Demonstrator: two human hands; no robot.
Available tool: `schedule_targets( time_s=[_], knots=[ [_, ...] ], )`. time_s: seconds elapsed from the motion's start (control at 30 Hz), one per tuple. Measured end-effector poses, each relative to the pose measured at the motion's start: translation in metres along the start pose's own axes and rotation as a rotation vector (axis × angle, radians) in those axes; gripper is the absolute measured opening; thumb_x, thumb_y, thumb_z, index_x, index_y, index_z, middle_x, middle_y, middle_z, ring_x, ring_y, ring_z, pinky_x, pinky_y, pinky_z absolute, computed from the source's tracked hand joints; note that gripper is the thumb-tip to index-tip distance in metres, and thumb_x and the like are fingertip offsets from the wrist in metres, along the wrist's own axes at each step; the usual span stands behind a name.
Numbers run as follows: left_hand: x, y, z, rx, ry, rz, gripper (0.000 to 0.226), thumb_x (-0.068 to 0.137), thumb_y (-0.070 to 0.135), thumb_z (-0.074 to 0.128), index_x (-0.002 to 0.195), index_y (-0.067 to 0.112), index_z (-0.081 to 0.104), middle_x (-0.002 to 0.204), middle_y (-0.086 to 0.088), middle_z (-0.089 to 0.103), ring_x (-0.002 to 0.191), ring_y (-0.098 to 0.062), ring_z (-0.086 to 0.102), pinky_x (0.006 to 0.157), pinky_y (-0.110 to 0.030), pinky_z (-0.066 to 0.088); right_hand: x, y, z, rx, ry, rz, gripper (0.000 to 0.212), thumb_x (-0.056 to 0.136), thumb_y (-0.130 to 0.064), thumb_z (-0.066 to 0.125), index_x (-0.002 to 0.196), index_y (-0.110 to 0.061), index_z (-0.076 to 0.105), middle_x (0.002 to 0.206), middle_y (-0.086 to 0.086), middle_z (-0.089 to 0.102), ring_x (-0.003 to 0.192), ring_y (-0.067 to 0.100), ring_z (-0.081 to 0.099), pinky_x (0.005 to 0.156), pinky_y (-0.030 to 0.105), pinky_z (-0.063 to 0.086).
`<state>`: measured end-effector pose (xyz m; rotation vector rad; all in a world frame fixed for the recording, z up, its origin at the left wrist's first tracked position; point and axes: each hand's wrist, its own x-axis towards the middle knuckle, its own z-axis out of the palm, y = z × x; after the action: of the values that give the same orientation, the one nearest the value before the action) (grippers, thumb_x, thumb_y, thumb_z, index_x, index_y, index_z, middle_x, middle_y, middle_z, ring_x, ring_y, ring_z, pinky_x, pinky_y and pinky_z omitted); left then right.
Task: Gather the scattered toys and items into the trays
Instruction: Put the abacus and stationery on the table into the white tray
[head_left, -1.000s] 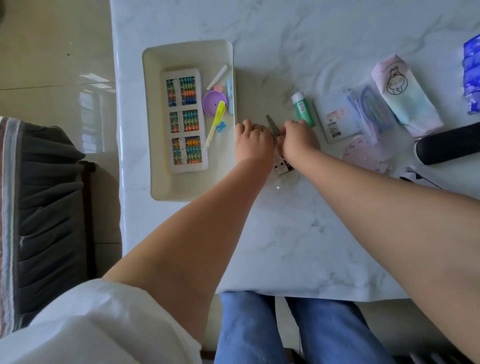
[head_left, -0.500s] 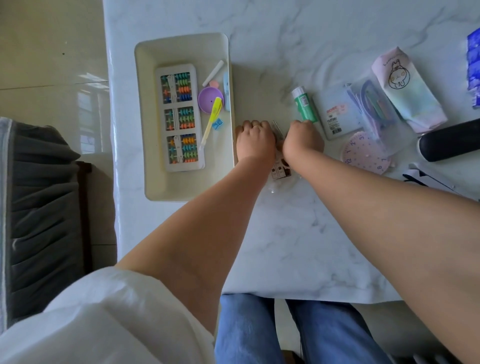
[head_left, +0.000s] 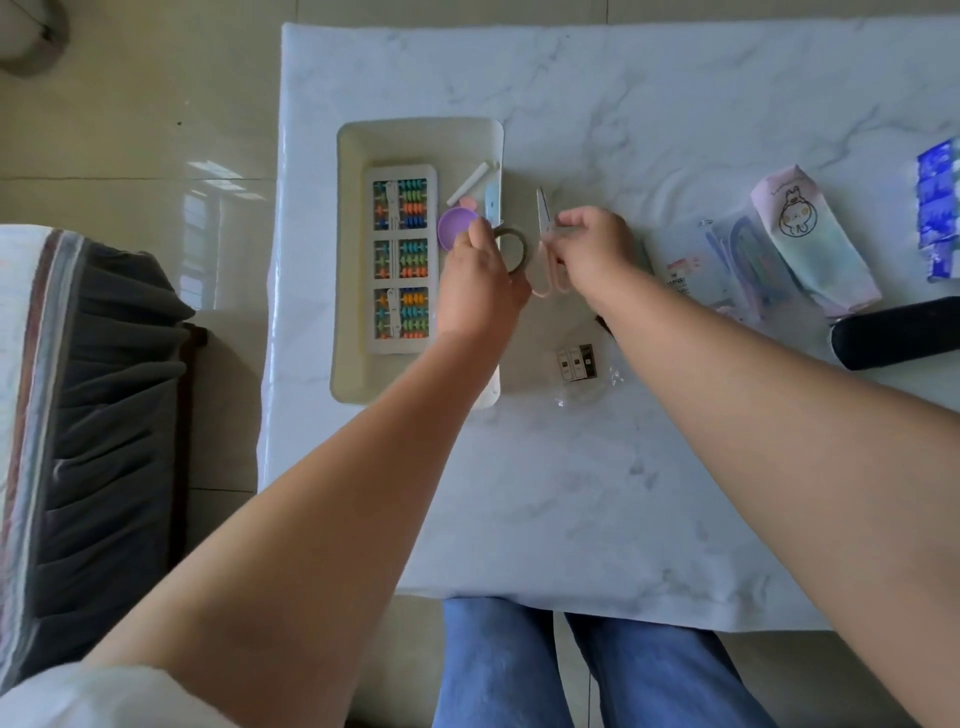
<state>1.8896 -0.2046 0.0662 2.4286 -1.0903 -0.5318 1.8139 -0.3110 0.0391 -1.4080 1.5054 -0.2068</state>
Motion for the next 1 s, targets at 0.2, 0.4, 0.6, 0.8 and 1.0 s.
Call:
schedule_targets(
  time_s=[0.2, 0.4, 0.6, 0.8, 1.0],
  knots=[
    [0.007, -0.029, -0.013, 0.098, -0.107, -0.192, 0.037, 0.09, 0.015, 0.061, 0.122, 0.007, 0.044, 0.107, -0.01, 0.06, 0.089, -0.024, 0.058, 0.063, -0.027, 0.036, -0.006, -0.019, 0.034, 0.107, -0.151, -0.066, 0.016, 0.083, -0.008, 0.065, 0.096, -0.017, 0.069, 0.1, 0.006, 0.073, 0.089, 0.019, 0.069, 0.087, 0.036, 0.056],
    [-0.001, -0.038, -0.007, 0.145, -0.17, -0.234, 0.036, 0.091, 0.013, 0.057, 0.125, 0.008, 0.046, 0.113, -0.014, 0.06, 0.101, -0.031, 0.059, 0.07, -0.03, 0.038, -0.004, -0.002, 0.019, 0.104, -0.124, -0.065, 0.016, 0.087, -0.011, 0.057, 0.09, -0.024, 0.066, 0.081, -0.009, 0.064, 0.077, 0.01, 0.059, 0.082, 0.037, 0.055],
    [-0.002, -0.016, 0.004, 0.087, -0.036, -0.11, 0.048, 0.088, -0.002, 0.044, 0.133, 0.014, 0.048, 0.127, -0.01, 0.05, 0.115, -0.026, 0.047, 0.086, -0.034, 0.045, 0.007, 0.031, -0.02, -0.091, -0.002, -0.022, 0.027, 0.086, -0.007, 0.051, 0.086, -0.03, 0.065, 0.098, -0.003, 0.07, 0.084, 0.015, 0.062, 0.079, 0.03, 0.053],
    [-0.004, 0.022, 0.031, 0.094, -0.119, 0.093, 0.047, 0.084, -0.003, 0.049, 0.129, 0.011, 0.054, 0.121, -0.014, 0.052, 0.112, -0.03, 0.049, 0.087, -0.034, 0.042, 0.009, 0.056, -0.047, -0.382, 0.152, -0.037, 0.034, 0.084, -0.007, 0.062, 0.114, -0.023, 0.056, 0.124, 0.007, 0.046, 0.097, 0.027, 0.059, 0.078, 0.031, 0.046],
    [-0.018, 0.031, 0.081, 0.249, -0.465, 0.035, 0.041, 0.089, 0.022, 0.064, 0.126, 0.008, 0.053, 0.122, -0.014, 0.052, 0.118, -0.032, 0.044, 0.092, -0.038, 0.042, 0.021, 0.085, -0.052, -0.517, 0.1, -0.001, 0.041, 0.084, -0.02, 0.069, 0.121, -0.017, 0.052, 0.123, 0.012, 0.05, 0.105, 0.034, 0.058, 0.085, 0.035, 0.046]
  ],
)
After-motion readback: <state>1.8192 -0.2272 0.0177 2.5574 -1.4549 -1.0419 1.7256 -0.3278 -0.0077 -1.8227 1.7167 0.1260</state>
